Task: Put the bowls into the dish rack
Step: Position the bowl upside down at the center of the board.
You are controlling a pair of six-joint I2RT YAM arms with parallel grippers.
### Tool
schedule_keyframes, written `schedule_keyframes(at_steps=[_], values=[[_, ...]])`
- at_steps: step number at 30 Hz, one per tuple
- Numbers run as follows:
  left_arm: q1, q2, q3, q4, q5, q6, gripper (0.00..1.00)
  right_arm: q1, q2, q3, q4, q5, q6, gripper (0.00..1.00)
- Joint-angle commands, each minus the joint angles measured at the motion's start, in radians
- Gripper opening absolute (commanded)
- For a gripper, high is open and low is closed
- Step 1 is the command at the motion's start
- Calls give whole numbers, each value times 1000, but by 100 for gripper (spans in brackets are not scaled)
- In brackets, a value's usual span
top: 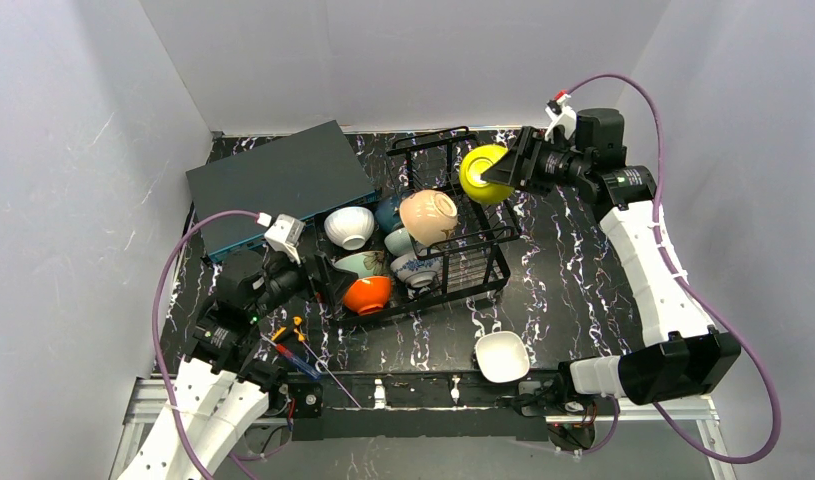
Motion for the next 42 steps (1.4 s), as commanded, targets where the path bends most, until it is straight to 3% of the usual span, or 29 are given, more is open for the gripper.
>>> schedule_keyframes(at_steps=[1, 29, 42], values=[[6, -1, -8, 7, 6, 16, 98, 0, -17, 54, -101, -28, 4, 1], [5, 17, -21, 26, 27, -12, 98, 5, 14, 106, -289, 27, -92, 1], [5, 39, -23, 38, 39, -33, 98, 5, 17, 46, -332, 79, -144, 1]])
